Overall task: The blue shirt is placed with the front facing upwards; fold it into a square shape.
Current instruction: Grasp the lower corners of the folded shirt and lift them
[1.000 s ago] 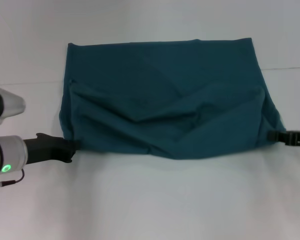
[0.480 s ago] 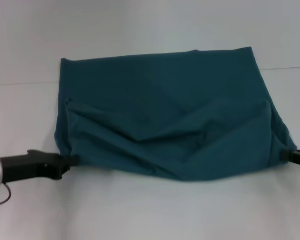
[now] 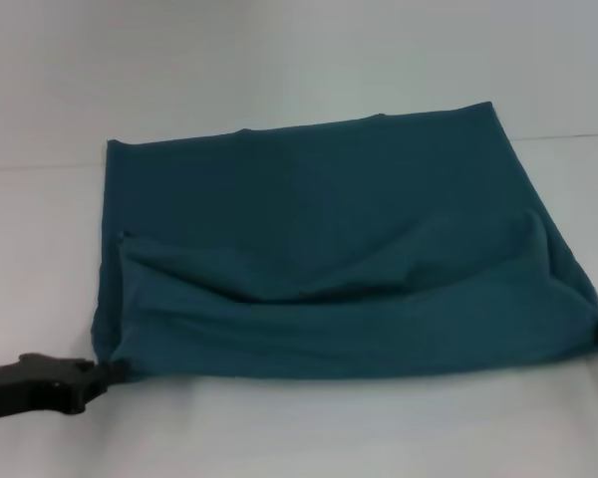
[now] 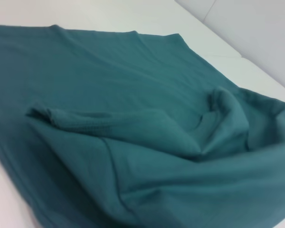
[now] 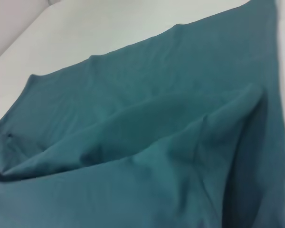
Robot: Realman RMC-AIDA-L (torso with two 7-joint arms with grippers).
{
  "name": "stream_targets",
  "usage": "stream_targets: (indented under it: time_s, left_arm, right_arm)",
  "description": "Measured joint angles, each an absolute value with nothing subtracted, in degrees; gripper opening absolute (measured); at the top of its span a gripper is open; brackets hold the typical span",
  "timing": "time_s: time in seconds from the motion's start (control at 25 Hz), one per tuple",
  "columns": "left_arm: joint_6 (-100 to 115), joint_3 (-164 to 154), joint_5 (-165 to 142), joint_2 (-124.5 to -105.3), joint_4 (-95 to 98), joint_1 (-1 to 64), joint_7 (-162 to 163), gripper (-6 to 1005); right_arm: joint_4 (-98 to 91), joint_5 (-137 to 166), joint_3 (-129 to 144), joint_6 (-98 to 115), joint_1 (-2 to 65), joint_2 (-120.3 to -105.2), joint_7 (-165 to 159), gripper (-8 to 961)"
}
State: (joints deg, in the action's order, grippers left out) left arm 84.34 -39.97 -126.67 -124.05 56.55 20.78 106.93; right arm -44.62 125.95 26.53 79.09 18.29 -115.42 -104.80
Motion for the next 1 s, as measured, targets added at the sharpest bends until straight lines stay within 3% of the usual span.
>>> stream_targets:
  time_s: [0.6,1.0]
  left_arm:
    - [90.1,-36.2,-130.1,-123.9,56.5,19.5,104.5,3]
    - [97.5,-34.5,-134.6,-123.92,56.4,18.9,103.3,3]
  right_arm:
    - [-44.4,125.9,23.3,85.8,16.3,-115.37,-98.0,35]
    - [-44.7,126.0,21.2,94.8,11.3,-116.1,-89.9,36]
